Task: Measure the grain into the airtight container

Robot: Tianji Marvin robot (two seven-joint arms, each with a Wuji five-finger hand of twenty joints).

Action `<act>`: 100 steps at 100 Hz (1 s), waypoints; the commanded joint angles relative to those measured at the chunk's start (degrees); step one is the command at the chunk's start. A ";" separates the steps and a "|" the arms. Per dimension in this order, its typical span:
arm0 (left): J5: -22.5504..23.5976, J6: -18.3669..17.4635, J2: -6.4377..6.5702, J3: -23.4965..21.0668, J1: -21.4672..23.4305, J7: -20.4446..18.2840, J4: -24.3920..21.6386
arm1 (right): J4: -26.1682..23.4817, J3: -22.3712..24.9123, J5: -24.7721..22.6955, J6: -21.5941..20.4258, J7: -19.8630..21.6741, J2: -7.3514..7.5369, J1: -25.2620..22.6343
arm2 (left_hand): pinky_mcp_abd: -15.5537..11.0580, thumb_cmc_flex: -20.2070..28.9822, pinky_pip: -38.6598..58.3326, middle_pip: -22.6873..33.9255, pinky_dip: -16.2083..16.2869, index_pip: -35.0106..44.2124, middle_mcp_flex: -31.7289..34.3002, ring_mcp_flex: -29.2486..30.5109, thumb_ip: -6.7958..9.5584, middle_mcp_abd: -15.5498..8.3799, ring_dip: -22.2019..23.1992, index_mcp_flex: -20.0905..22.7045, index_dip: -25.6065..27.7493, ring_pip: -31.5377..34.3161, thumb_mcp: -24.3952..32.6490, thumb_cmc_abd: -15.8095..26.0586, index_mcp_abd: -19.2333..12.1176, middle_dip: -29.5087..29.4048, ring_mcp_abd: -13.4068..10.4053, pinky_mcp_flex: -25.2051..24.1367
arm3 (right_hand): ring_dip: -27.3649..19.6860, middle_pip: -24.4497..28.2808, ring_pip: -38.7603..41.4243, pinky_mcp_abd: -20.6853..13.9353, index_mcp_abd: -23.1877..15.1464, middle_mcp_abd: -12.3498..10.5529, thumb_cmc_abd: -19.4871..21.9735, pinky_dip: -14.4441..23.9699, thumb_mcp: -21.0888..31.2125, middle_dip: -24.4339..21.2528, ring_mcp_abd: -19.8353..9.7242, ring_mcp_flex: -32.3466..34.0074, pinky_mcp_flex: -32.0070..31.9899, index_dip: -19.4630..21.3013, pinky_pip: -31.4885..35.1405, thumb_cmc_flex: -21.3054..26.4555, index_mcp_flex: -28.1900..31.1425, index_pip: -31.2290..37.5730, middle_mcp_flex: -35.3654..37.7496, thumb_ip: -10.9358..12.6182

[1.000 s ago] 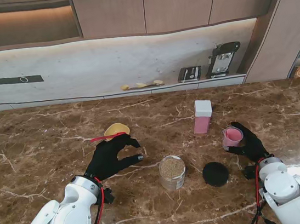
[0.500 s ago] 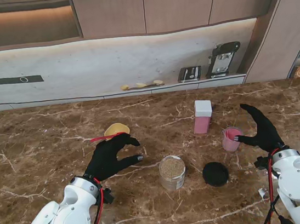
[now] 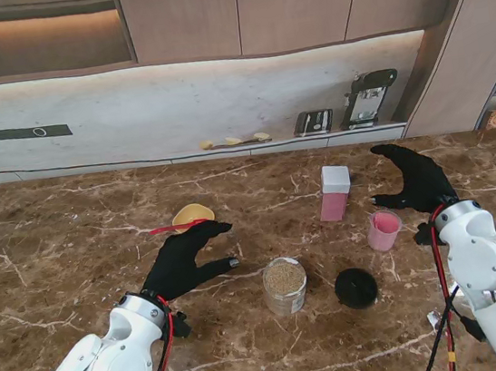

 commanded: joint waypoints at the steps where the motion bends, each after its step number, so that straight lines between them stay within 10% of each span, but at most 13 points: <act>1: 0.29 0.29 -0.07 0.19 0.21 -0.13 0.02 | -0.09 -0.85 -0.74 0.55 1.77 0.01 2.41 | -3.21 0.31 1.85 -1.59 -0.99 -2.83 0.80 0.21 1.66 -1.45 -1.50 -2.44 -2.23 -2.26 -0.81 -1.11 0.34 -1.66 -3.07 -0.57 | -0.72 0.70 1.35 1.09 1.54 0.45 0.12 0.18 -0.57 -1.27 1.51 3.25 2.79 -0.18 2.16 0.51 -0.22 0.70 1.40 0.18; 10: 0.62 0.54 0.03 0.19 0.21 -0.50 -0.04 | 0.55 -3.20 -2.41 2.60 4.27 0.53 5.17 | -3.81 0.46 1.43 -1.60 -1.32 -5.49 -0.60 -0.66 1.73 -1.46 -2.00 -7.04 -4.18 -2.30 -0.59 -1.90 -3.45 -2.44 -3.36 -1.04 | -1.83 0.61 0.71 0.84 2.27 0.72 -0.33 -1.57 -0.02 -1.90 2.28 2.79 3.28 -0.79 2.33 -0.22 -1.41 0.71 0.17 -0.12; 65: 1.36 2.63 0.21 -0.01 0.72 -1.45 -0.91 | 9.11 -21.14 -11.49 11.93 20.55 3.37 23.26 | -3.71 -0.31 0.54 -0.85 -1.98 -4.50 -2.70 -2.08 1.66 -1.21 -2.40 -6.21 -4.89 -1.99 0.26 -2.06 -2.58 -3.41 -3.53 -1.37 | -5.40 -0.34 -2.06 2.19 6.66 3.41 -2.83 -6.01 1.75 -3.57 6.53 -0.76 6.62 -1.08 3.88 -1.52 -10.84 -2.62 -8.21 -0.86; 100: 2.49 3.31 0.47 -0.99 1.68 -2.25 -1.60 | 16.78 -32.82 -11.72 14.37 23.69 3.64 31.93 | -3.54 -0.42 0.70 -0.92 -1.96 -3.97 -3.15 -2.22 1.60 -0.91 -2.52 -6.07 -4.86 -2.05 0.45 -2.06 -2.56 -3.78 -3.44 -1.45 | -1.22 9.80 7.19 5.07 8.50 4.19 -5.21 -12.25 4.73 2.23 7.66 10.87 17.85 11.71 20.01 -2.45 -9.06 4.91 -4.01 -1.73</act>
